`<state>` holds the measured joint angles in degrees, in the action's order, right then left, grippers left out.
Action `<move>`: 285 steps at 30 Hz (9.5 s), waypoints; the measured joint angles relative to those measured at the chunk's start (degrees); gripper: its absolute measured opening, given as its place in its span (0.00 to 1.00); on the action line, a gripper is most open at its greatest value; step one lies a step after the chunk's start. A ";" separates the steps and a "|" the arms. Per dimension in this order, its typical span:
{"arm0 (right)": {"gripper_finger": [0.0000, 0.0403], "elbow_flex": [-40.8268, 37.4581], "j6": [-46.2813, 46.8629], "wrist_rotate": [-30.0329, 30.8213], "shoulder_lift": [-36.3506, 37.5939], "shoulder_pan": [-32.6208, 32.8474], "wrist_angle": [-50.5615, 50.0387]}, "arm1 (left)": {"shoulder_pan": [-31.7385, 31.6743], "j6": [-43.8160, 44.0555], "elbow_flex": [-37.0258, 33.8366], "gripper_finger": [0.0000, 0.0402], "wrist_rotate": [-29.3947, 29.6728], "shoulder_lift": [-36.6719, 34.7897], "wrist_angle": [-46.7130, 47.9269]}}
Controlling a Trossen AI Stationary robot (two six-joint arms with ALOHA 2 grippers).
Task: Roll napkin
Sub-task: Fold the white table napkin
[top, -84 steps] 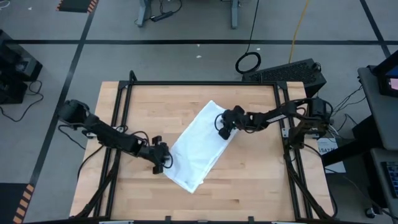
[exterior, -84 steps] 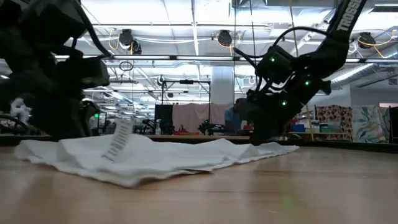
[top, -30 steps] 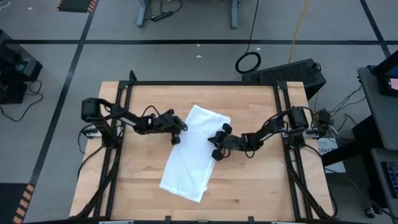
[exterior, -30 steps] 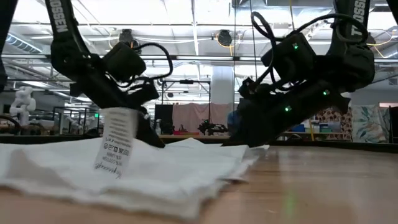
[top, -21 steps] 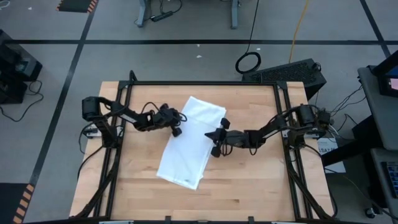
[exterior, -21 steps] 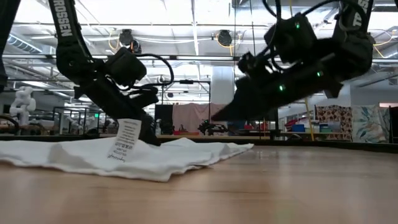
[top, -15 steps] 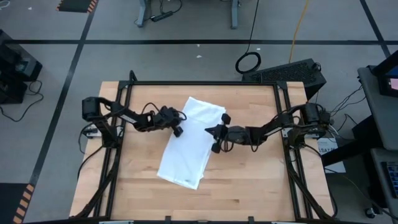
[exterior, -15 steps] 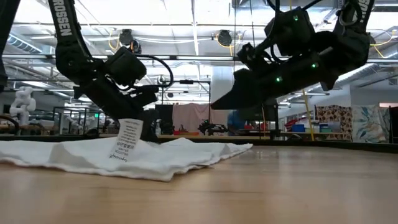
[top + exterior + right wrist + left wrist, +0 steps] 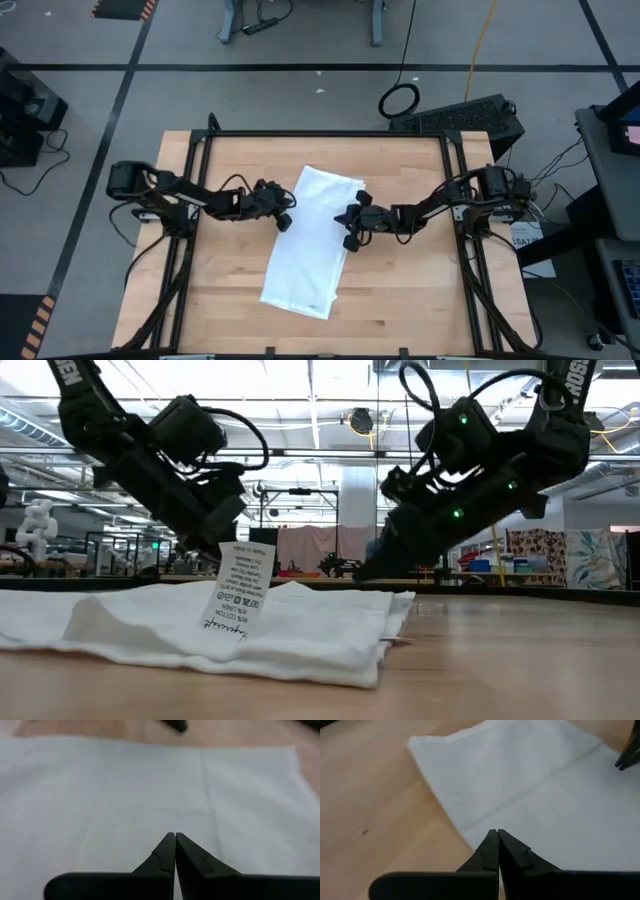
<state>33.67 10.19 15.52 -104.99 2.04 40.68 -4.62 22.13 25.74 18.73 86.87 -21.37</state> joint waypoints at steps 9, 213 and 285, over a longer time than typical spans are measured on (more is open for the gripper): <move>0.01 0.07 4.10 0.97 -3.80 -1.31 -0.01 | 4.46 -2.97 0.00 0.00 -9.58 -1.44 0.83; 0.37 -6.21 -12.11 14.53 13.48 35.14 -29.04 | 20.06 -13.53 -0.33 0.01 9.90 -8.96 9.03; 0.00 -6.21 12.73 15.23 38.86 33.68 -53.05 | 47.82 13.22 -3.98 0.03 10.34 -9.14 39.05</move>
<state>27.46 22.92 30.75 -66.13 35.73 -12.37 43.20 35.35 21.76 29.07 77.73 17.68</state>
